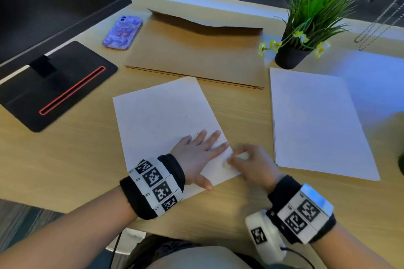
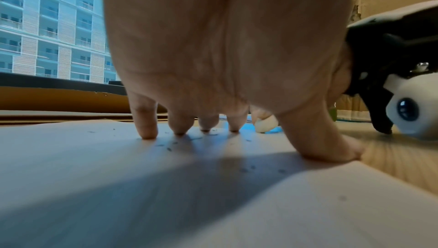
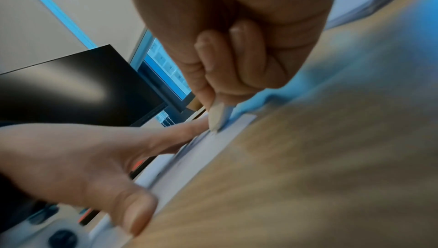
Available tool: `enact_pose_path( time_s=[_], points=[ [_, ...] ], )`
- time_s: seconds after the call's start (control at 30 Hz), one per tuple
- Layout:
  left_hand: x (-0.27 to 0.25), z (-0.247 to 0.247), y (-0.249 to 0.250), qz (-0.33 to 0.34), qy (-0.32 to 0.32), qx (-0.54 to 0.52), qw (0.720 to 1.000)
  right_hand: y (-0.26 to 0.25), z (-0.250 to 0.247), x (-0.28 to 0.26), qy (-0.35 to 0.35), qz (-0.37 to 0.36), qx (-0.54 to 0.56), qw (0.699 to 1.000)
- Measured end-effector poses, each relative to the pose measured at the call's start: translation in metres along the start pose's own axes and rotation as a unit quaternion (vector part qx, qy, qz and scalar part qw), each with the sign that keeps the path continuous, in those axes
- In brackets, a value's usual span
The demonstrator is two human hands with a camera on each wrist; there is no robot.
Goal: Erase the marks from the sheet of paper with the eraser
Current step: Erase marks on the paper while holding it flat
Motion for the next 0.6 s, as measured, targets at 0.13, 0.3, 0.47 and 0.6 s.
enact_pose_path(
  time_s=[0.13,0.3,0.47,0.6],
  points=[
    [0.001,0.001,0.001,-0.004,0.0,-0.002,1.0,0.0,0.006,-0.007,-0.017,-0.007,-0.01,1.0],
    [0.001,0.001,0.0,-0.005,-0.001,-0.005,1.0,0.003,0.007,-0.009,-0.042,0.011,0.002,0.999],
    [0.001,0.002,0.0,-0.007,-0.003,-0.016,1.0,0.004,-0.004,-0.005,0.031,0.023,0.025,0.999],
    [0.002,0.002,0.0,-0.007,-0.002,-0.017,1.0,0.001,0.018,-0.018,-0.079,0.014,0.01,0.997]
  ],
)
Point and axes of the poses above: each hand's wrist, its own x-axis towards the middle knuckle, its own z-axis out of the palm, y = z × x, the point moved 3 cm from there along x, towards the middle knuckle, and after that the axes turned 7 degrees about -y, right-handed, at the moved point
